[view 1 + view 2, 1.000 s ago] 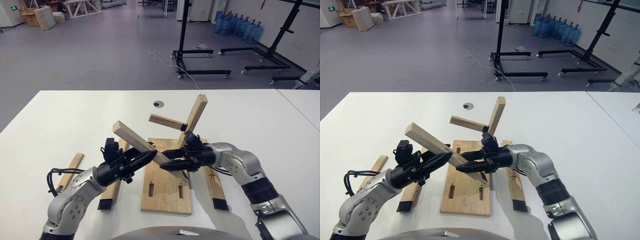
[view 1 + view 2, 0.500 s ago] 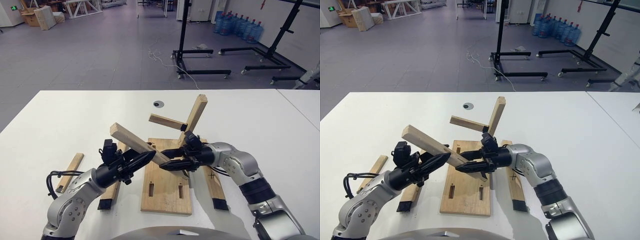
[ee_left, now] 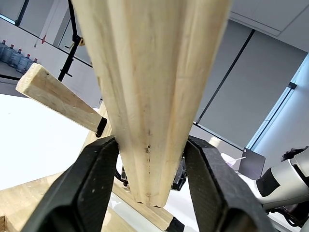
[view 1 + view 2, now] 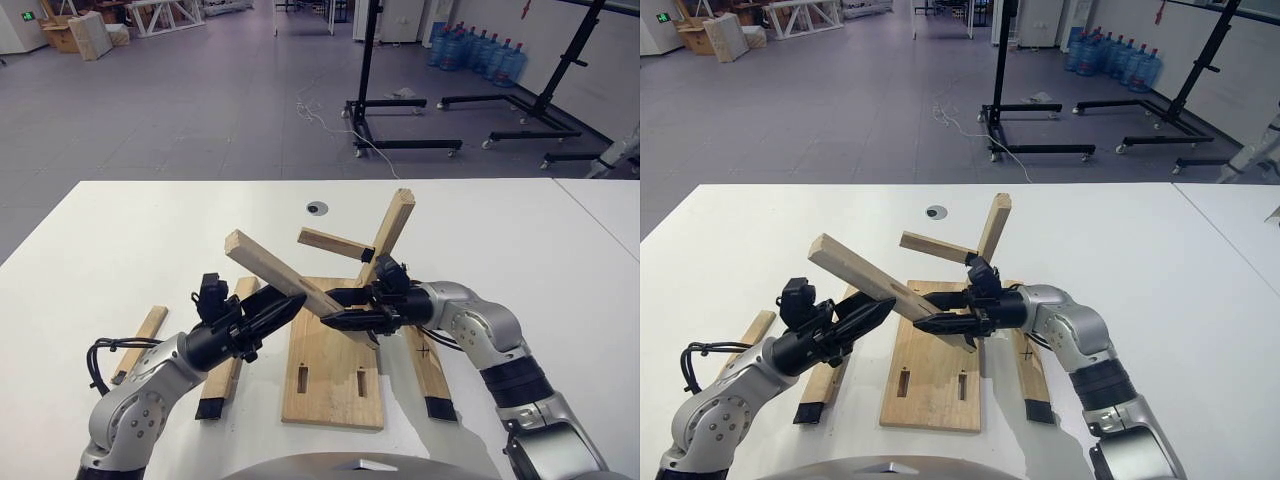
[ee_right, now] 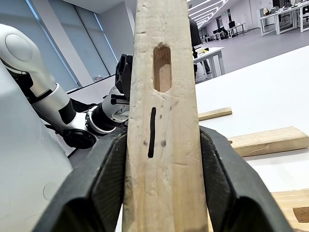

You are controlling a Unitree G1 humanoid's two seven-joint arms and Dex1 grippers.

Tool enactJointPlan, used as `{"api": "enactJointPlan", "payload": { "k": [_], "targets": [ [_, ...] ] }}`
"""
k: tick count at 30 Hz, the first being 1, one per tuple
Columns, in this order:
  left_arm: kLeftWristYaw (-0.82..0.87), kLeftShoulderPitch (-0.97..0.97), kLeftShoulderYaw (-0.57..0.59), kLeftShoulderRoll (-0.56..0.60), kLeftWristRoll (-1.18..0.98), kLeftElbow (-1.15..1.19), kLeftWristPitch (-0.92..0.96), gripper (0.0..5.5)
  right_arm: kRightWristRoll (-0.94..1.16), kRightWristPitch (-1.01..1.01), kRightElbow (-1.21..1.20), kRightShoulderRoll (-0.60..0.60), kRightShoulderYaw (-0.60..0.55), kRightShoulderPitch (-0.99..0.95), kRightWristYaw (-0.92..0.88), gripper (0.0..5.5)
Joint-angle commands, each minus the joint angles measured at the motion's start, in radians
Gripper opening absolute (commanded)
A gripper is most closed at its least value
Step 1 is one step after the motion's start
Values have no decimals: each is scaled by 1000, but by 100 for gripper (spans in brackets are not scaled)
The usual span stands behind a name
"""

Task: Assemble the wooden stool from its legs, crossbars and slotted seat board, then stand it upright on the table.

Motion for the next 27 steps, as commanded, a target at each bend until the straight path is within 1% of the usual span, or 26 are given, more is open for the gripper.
{"api": "enactJointPlan", "payload": {
  "k": [1, 7, 8, 10, 11, 15, 22, 27],
  "targets": [
    [6, -19, 9, 13, -5, -16, 13, 207, -23, -1, 6, -10, -1, 0, -12, 201],
    [31, -36, -3, 5, 13, -4, 19, 207, -7, 20, -2, -12, 3, -2, 2, 201],
    [37, -38, 0, 2, 9, 0, 21, 244, -7, 19, -1, -10, 3, -3, 1, 201],
    [43, -41, 7, 0, -9, 0, 29, 244, -9, 17, 3, -7, 1, -5, 0, 201],
    [45, -43, 10, 0, -15, 0, 32, 244, -11, 15, 4, -6, 0, -5, -2, 201],
    [48, -44, 16, 2, -35, -8, 44, 208, -15, 11, 7, -3, -2, -6, -6, 201],
    [46, -54, 21, 3, -50, -10, 53, 208, -19, 10, 10, -10, 3, -1, 4, 201],
    [13, -37, 19, 3, -46, -31, 33, 207, -12, 24, 7, -14, 6, 0, 16, 201]
  ]
}}
